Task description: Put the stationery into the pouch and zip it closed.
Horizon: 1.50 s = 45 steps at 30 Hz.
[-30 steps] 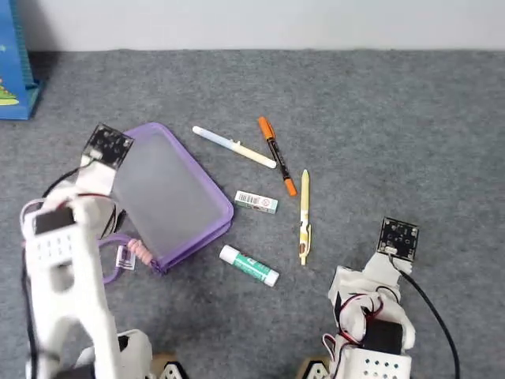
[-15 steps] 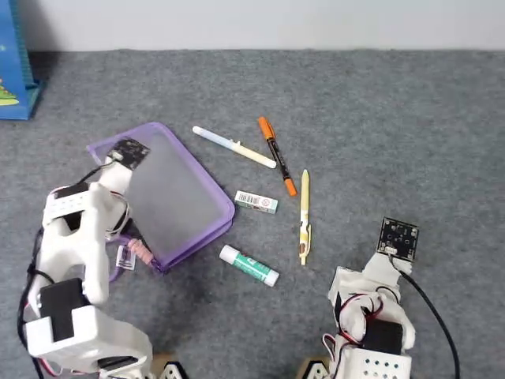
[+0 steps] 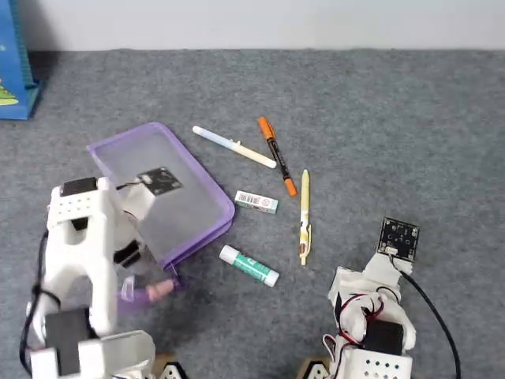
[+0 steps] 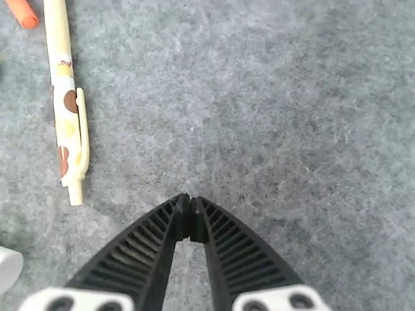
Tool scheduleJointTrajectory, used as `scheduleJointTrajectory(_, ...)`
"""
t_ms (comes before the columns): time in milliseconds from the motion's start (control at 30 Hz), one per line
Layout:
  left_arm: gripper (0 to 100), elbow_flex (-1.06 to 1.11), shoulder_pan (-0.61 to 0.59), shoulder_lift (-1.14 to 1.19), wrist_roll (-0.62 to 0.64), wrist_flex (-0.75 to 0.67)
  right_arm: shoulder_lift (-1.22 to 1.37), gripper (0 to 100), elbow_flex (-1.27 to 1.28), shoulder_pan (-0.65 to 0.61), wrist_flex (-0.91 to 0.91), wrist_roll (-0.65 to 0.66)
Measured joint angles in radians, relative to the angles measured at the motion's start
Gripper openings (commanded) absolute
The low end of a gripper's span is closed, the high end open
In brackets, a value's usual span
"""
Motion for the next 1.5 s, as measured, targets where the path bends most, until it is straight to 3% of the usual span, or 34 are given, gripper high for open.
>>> scheduleJointTrajectory(133, 1, 0.114, 0.153, -0.173, 0.0, 0.135, 0.0, 0.9, 0.0, 0.0, 0.0, 0.0)
scheduleJointTrajectory(267, 2, 0.207, 0.288, -0.345, 0.046, 0.153, 0.0, 0.9, 0.0, 0.0, 0.0, 0.0)
scheduleJointTrajectory(500, 5, 0.221, 0.305, -0.58, 0.169, 0.147, 0.0, 0.9, 0.0, -0.002, 0.0, 0.0)
scheduleJointTrajectory(667, 10, 0.221, 0.181, -0.601, 0.192, 0.106, 0.0, 0.9, 0.0, 0.0, 0.0, 0.0)
scheduleJointTrajectory(867, 7, 0.218, 0.109, -0.405, 0.068, 0.109, 0.0, 0.9, 0.0, -0.002, 0.0, 0.0)
scheduleJointTrajectory(1067, 7, 0.147, 0.112, -0.103, 0.048, 0.029, 0.0, 0.9, 0.0, -0.002, 0.0, 0.0)
scheduleJointTrajectory(1300, 7, 0.127, 0.227, 0.218, 0.098, -0.094, 0.0, 0.9, 0.0, -0.002, 0.0, 0.0)
scheduleJointTrajectory(1500, 3, 0.107, 0.377, 0.258, 0.232, -0.1, 0.0, 0.9, 0.0, -0.002, 0.0, 0.0)
